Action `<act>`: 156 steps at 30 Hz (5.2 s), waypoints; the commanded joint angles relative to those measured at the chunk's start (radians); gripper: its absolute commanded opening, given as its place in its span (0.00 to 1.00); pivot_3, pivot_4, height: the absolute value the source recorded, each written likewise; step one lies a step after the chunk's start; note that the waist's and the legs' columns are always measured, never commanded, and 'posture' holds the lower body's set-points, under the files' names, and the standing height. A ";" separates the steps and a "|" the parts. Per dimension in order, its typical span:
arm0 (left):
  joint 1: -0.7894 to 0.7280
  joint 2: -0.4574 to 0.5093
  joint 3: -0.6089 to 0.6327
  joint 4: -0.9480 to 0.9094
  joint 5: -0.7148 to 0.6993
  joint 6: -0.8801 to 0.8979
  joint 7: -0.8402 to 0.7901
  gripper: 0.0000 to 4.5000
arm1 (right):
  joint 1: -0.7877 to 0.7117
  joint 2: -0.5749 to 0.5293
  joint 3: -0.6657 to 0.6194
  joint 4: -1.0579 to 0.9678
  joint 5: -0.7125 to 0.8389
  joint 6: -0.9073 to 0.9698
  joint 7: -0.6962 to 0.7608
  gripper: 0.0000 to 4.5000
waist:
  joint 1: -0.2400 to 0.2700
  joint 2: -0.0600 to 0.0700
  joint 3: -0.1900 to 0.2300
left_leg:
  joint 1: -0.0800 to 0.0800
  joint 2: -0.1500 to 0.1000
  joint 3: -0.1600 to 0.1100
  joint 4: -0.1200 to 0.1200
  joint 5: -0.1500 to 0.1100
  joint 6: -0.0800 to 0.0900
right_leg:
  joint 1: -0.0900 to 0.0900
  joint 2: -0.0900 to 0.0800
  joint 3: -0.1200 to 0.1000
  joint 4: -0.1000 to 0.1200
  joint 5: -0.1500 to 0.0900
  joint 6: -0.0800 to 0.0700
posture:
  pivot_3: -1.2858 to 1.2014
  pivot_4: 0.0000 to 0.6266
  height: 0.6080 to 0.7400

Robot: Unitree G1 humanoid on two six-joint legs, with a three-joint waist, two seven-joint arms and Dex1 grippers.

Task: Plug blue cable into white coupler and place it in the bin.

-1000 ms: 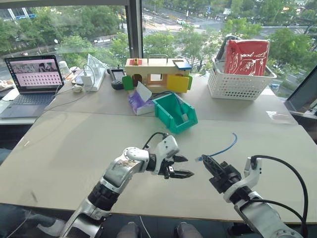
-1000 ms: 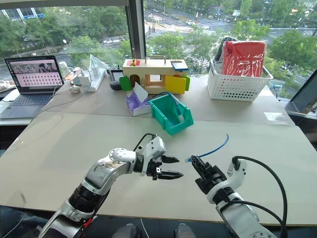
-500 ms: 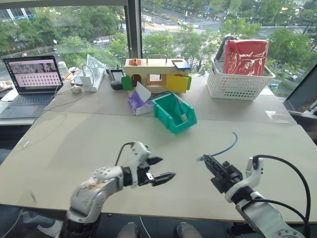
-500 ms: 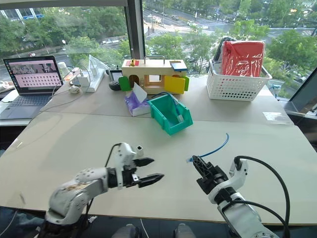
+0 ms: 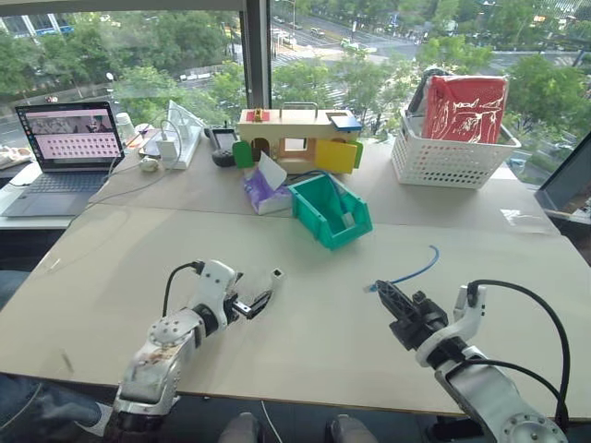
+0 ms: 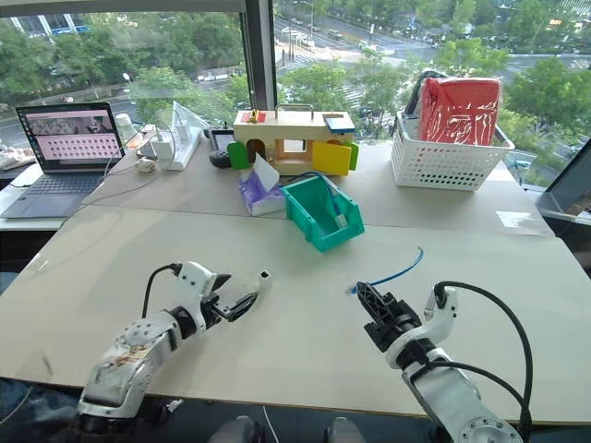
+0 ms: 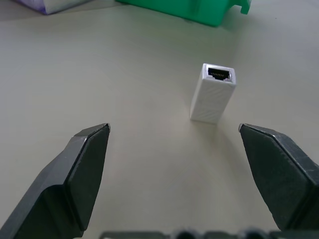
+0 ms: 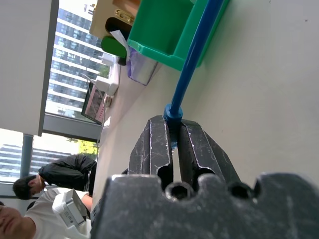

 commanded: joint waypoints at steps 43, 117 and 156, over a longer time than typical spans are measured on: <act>-0.449 -0.116 -0.373 0.174 0.046 0.437 -0.267 0.15 | -0.266 -0.050 0.184 0.121 -0.492 0.182 0.140 0.00 | -0.005 0.000 0.000 | -0.002 -0.002 0.001 0.000 0.001 0.002 | 0.000 0.001 0.000 0.000 0.001 0.002 | 0.52 0.24 0.98; -0.424 -0.127 -0.263 -0.016 -0.114 0.676 -0.068 0.15 | -0.276 -0.094 0.249 0.190 -0.833 0.671 0.429 0.00 | -0.006 -0.001 -0.006 | 0.000 -0.002 -0.001 0.000 0.001 0.002 | 0.001 0.001 -0.001 0.000 0.001 0.003 | 0.52 0.24 0.98; -0.199 -0.042 0.077 -0.209 -0.194 0.323 0.046 1.00 | -1.462 -0.017 0.266 1.753 -1.483 -0.345 1.068 0.38 | -0.026 0.004 0.000 | -0.007 -0.003 0.002 -0.002 0.001 0.001 | -0.006 0.000 -0.001 -0.001 0.004 0.002 | 0.52 0.24 0.98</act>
